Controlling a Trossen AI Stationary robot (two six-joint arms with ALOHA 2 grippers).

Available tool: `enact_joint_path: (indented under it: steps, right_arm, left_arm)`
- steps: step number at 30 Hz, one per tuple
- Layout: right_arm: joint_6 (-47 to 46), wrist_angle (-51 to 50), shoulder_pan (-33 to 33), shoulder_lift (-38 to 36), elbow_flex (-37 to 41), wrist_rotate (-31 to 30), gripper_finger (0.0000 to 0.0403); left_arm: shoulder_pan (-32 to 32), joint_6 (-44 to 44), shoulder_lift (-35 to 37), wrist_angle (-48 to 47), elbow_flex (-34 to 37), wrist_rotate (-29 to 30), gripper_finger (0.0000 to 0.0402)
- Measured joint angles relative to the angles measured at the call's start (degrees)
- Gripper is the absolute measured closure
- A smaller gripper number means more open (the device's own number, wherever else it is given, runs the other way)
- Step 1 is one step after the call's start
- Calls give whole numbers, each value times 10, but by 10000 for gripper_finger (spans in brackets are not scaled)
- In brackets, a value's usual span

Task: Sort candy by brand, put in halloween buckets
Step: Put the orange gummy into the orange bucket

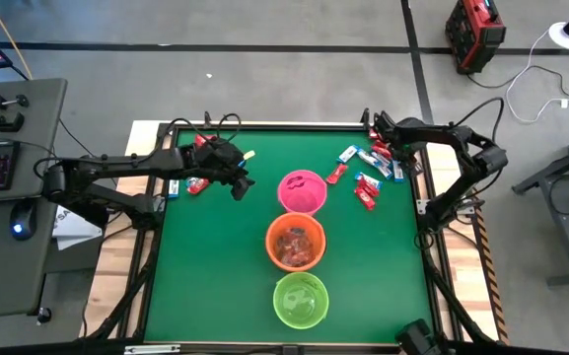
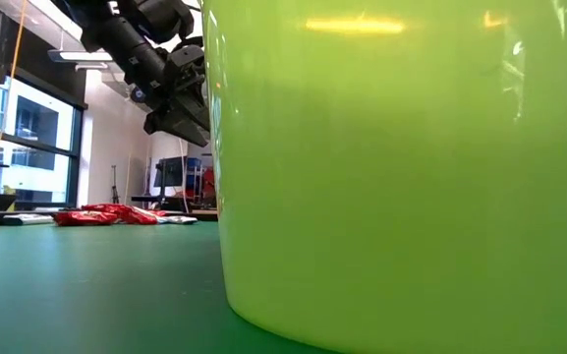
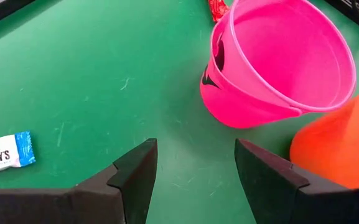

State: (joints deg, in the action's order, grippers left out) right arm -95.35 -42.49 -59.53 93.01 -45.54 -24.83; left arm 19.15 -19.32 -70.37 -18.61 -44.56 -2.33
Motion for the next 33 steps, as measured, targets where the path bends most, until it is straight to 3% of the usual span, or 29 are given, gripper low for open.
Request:
enact_joint_path:
  steps: [11,17,22,26,33]
  right_arm:
    - [127,-30,26,-10,5,-13,395]
    - [167,-60,72,-61,5,-21,401]
    - [169,-93,119,-160,5,-81,402]
    - [194,-92,150,-255,5,-91,403]
    - [304,29,275,-370,4,-13,403]
  left_arm:
    - [0,-16,0,0,0,0,198]
    - [0,-36,0,0,0,0,198]
    - [0,-36,0,0,0,0,198]
    - [0,-36,0,0,0,0,198]
    - [0,-48,0,0,0,19,198]
